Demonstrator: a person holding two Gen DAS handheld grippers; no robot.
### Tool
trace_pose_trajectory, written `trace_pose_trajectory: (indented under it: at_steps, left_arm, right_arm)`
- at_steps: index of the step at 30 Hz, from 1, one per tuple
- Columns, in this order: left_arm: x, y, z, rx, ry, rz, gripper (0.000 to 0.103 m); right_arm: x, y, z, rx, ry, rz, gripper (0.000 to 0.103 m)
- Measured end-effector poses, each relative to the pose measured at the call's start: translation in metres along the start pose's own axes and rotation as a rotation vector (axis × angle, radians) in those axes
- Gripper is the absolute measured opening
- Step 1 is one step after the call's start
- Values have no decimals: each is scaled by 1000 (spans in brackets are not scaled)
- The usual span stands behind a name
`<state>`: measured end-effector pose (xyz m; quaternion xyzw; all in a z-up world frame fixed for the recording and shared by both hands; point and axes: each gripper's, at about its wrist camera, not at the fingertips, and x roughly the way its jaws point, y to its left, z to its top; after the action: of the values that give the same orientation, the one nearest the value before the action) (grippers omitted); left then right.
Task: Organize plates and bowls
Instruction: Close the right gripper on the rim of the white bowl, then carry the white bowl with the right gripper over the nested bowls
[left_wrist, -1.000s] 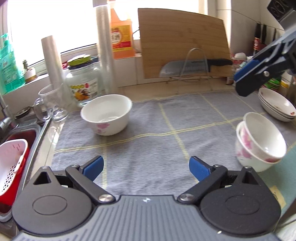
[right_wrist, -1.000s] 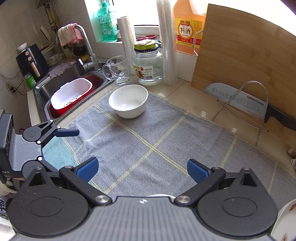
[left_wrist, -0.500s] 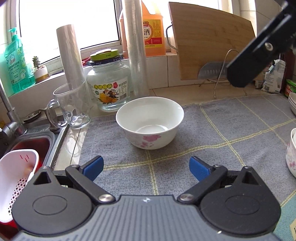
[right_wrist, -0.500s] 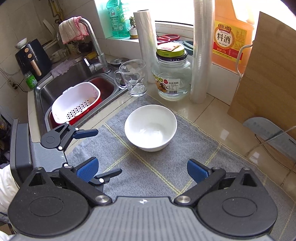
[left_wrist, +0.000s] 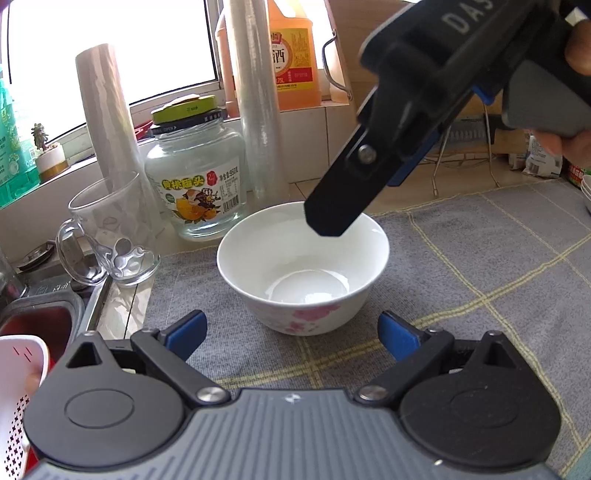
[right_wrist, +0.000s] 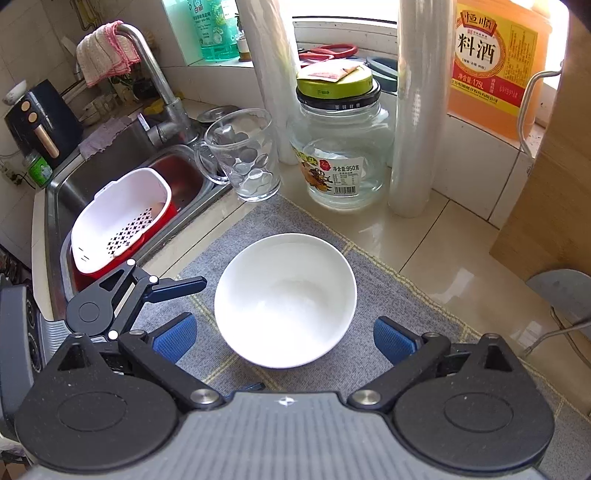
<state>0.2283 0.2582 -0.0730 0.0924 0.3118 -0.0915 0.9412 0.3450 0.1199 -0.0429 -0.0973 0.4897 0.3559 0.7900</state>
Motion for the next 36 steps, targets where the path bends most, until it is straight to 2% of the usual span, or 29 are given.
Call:
trace_pose_trajectory:
  at_steps: [15, 26, 36]
  left_arm:
    - [19, -1, 11, 58, -26, -52, 97]
    - [23, 1, 13, 65, -35, -75, 96]
    - [20, 0, 14, 55, -25, -88, 96]
  right_arm:
    - [44, -12, 20, -17, 38, 13, 100]
    - [48, -12, 19, -21, 43, 48, 90]
    - [43, -9, 18, -16, 43, 46, 89]
